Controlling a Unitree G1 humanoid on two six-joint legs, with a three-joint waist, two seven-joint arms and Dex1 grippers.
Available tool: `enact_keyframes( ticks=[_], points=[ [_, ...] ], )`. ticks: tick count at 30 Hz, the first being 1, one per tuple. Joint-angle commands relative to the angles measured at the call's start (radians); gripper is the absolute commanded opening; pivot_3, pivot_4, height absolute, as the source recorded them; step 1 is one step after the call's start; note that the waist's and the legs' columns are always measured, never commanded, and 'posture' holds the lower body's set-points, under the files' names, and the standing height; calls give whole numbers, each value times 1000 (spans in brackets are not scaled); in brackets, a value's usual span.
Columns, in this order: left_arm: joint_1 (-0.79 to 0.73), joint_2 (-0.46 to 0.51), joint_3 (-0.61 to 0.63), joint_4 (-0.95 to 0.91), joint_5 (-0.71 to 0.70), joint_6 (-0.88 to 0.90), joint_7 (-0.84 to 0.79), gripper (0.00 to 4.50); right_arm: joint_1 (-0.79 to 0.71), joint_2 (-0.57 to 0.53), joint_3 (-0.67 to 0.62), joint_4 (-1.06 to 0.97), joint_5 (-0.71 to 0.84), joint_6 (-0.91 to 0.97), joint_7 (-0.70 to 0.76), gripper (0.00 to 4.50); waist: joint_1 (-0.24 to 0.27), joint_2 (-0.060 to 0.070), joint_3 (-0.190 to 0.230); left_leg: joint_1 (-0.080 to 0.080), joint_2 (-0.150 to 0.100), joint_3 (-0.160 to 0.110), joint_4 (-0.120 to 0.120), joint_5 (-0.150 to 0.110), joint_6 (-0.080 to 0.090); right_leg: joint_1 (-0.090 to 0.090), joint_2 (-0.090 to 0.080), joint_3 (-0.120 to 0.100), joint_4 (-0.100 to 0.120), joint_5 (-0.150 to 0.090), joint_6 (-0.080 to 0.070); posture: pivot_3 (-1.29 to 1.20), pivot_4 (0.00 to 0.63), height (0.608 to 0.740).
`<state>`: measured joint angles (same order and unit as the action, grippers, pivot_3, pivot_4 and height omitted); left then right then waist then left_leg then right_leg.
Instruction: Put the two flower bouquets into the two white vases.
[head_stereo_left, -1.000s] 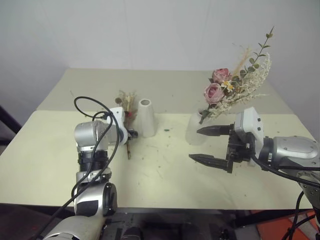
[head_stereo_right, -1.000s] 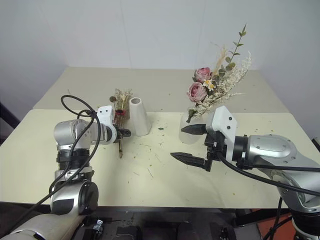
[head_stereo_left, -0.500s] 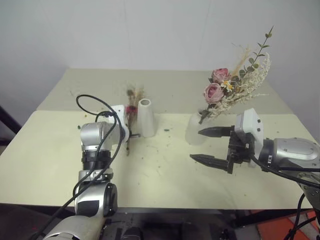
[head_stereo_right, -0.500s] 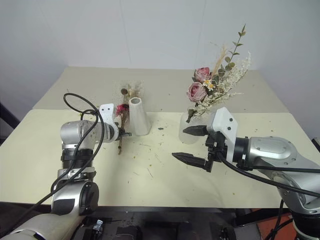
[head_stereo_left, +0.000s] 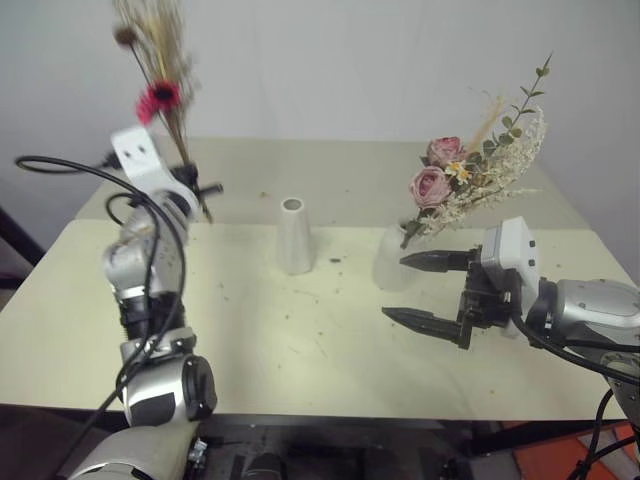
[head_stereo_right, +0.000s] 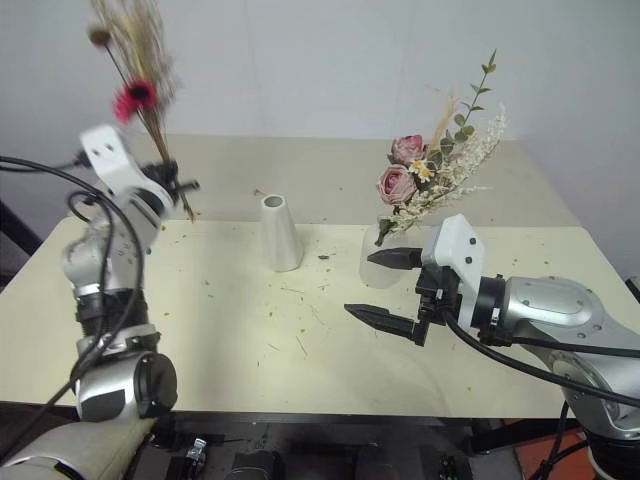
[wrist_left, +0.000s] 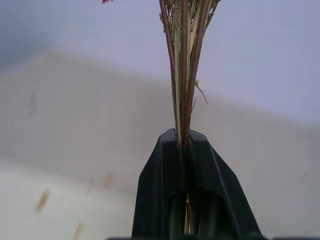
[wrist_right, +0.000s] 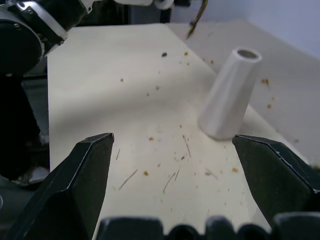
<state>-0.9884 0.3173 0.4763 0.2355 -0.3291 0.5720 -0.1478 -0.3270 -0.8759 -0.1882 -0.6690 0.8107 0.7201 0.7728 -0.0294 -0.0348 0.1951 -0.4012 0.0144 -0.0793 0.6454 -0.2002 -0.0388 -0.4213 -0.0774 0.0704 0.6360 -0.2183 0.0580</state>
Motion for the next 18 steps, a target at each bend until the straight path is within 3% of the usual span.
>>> enact_keyframes(
  ticks=[1,5,8,14,18],
  points=[
    [-100,26,31,107,-129,-179,-218,29,6,20,-30,-46,11,-16,-46,4500,9,0,0,0,0,0,0,0,0,0,0,0,0,0,0,0,150,740],
    [-188,11,99,265,-317,-257,-496,29,41,49,-28,-87,2,-26,-87,4500,14,0,0,-1,0,0,0,0,0,2,0,0,-5,1,2,0,150,740],
    [-220,36,91,408,-357,-276,-684,29,73,57,-46,-116,2,-26,-111,4500,12,0,0,-3,0,0,0,0,0,0,0,0,-6,3,2,0,150,740],
    [-321,77,64,734,-336,-290,-893,29,129,64,-60,-162,-13,-29,-160,4500,8,0,0,-3,0,0,0,0,0,0,0,0,-5,4,0,0,150,740],
    [-349,66,9,833,-273,-342,-955,29,152,73,-60,-189,-16,-18,-206,4500,6,0,0,-3,0,0,0,0,0,0,0,0,-6,3,0,0,150,740]
  ],
)
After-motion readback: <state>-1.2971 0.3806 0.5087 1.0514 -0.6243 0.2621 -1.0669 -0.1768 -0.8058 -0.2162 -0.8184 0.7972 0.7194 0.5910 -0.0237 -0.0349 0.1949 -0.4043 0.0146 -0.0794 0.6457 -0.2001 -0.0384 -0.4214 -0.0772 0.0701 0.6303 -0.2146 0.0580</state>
